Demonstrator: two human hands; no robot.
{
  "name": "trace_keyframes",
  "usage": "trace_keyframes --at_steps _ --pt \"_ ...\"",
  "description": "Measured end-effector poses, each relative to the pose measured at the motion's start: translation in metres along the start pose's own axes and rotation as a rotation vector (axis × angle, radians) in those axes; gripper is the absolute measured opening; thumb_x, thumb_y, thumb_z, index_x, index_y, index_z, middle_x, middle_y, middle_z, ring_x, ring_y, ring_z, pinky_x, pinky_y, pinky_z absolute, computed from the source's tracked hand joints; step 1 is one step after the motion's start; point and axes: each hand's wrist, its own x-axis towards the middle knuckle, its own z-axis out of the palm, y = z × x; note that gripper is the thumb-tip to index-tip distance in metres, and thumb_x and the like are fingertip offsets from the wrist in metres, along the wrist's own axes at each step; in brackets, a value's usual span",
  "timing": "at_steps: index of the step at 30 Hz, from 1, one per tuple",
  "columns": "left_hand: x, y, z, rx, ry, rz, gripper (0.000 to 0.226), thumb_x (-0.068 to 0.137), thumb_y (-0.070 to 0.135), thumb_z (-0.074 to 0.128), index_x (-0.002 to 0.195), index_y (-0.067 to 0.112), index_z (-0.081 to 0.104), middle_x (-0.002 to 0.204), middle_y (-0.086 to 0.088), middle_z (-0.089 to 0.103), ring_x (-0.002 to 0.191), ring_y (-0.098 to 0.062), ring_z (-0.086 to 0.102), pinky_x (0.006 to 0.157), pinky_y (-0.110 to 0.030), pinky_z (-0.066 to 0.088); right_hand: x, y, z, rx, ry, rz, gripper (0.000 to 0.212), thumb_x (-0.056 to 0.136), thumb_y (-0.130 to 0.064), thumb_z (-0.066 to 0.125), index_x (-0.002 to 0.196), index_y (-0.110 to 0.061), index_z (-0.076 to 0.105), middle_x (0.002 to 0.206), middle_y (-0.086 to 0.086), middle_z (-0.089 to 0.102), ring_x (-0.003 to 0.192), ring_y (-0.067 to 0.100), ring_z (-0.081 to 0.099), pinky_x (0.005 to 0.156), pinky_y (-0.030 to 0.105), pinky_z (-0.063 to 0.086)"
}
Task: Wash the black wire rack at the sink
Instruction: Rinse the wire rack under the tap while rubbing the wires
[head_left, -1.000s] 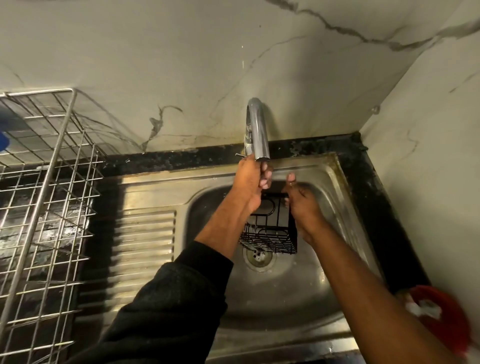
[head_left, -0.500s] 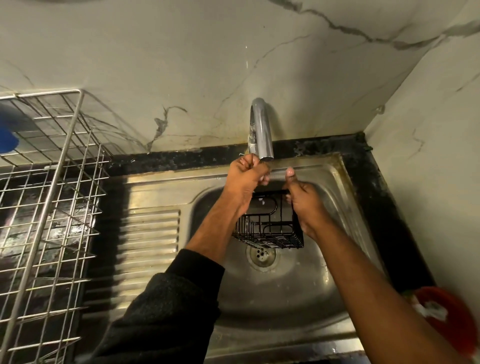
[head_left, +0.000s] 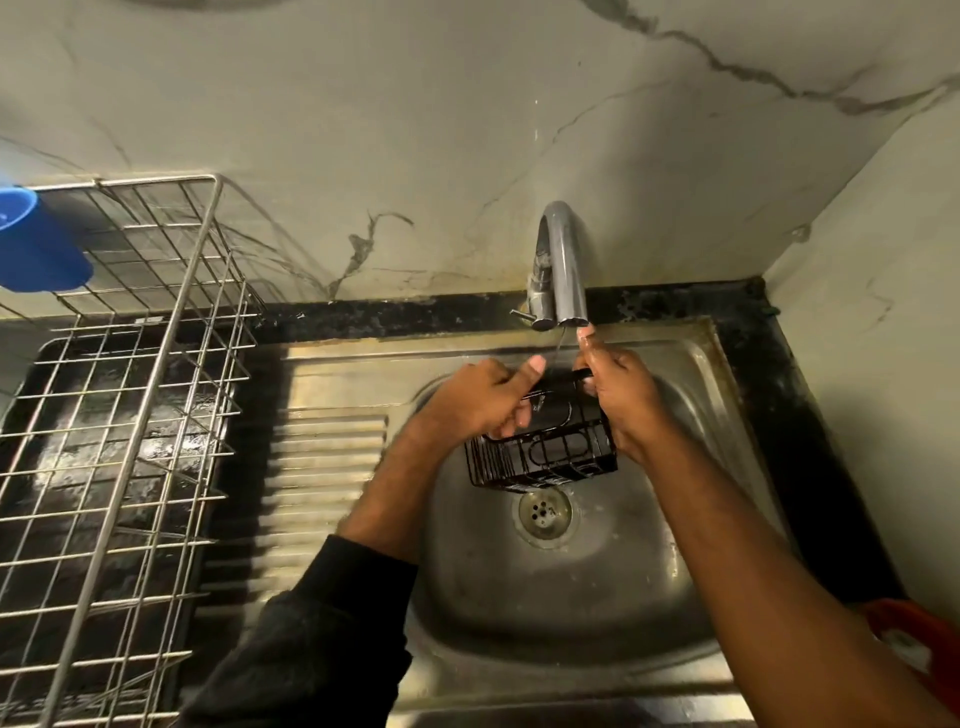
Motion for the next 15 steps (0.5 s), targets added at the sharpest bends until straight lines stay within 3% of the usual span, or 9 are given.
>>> trace_keyframes --at_steps 4,7,10,12,15 --pt "-0.006 -0.004 0.008 -0.003 0.171 0.053 0.052 0.099 0.057 0.052 0.068 0.017 0.065 0.043 0.009 0.052 0.041 -0.01 0.049 0.062 -0.028 0.05 0.006 -0.008 0.01 -0.07 -0.038 0.001 0.041 0.1 -0.049 0.048 0.077 -0.019 0.063 0.068 0.0 0.055 0.064 0.015 0.051 0.066 0.03 0.043" --pt "-0.009 -0.017 0.013 -0.091 0.291 -0.003 0.053 0.095 0.06 0.057 0.064 0.018 0.064 0.04 0.01 0.048 0.038 -0.01 0.044 0.058 -0.029 0.047 0.01 -0.006 0.019 -0.21 -0.08 -0.09 0.039 0.103 -0.044 0.046 0.084 -0.018 0.068 0.081 0.001 0.069 0.077 0.018 0.065 0.074 0.032 0.049" --pt "-0.015 -0.031 0.013 -0.189 0.385 -0.072 0.055 0.094 0.062 0.057 0.06 0.019 0.061 0.041 0.009 0.048 0.038 -0.012 0.043 0.056 -0.032 0.046 -0.001 -0.01 0.031 -0.349 -0.222 -0.253 0.031 0.106 -0.032 0.043 0.1 -0.017 0.069 0.103 -0.004 0.069 0.092 0.001 0.061 0.078 0.021 0.044" --pt "-0.02 -0.032 0.01 -0.195 0.412 -0.095 0.056 0.096 0.061 0.054 0.058 0.02 0.057 0.043 0.009 0.048 0.042 -0.013 0.045 0.057 -0.035 0.049 -0.005 -0.008 0.035 -0.393 -0.302 -0.299 0.028 0.106 -0.028 0.042 0.112 -0.017 0.068 0.113 -0.007 0.067 0.103 0.001 0.059 0.083 0.013 0.043" --pt "-0.029 -0.023 0.004 -0.077 0.427 -0.113 0.057 0.098 0.061 0.049 0.058 0.02 0.053 0.047 0.01 0.049 0.046 -0.013 0.048 0.054 -0.026 0.041 -0.003 -0.005 0.033 -0.167 -0.272 -0.137 0.03 0.107 -0.029 0.041 0.113 -0.02 0.069 0.114 -0.006 0.07 0.109 0.01 0.063 0.096 0.029 0.048"
